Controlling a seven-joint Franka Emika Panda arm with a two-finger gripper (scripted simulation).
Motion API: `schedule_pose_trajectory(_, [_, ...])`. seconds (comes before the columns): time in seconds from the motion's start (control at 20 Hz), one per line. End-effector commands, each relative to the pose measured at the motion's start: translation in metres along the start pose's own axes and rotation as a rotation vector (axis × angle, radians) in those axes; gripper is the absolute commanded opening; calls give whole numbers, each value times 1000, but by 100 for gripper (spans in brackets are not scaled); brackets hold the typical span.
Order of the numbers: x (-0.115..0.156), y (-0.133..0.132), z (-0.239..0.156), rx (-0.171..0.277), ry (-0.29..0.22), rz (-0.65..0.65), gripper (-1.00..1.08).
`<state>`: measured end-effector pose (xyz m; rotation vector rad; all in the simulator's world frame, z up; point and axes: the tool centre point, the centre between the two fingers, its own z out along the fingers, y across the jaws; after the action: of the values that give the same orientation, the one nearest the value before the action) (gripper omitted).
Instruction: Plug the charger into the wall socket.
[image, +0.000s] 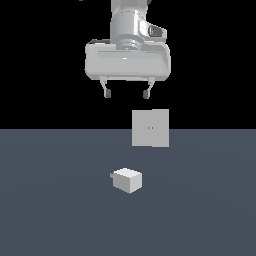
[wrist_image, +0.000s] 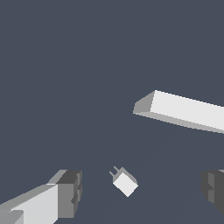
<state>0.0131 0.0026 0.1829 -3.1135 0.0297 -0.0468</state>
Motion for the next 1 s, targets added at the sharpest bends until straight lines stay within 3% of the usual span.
schedule_pose_trajectory(0.0, [0,0,0,0,0,0,100])
schedule_pose_trajectory(0.45, [-7,-2,7,5,11,-53,100])
schedule_pose_trajectory(0.95, [-29,-6,29,20,48,-225,100])
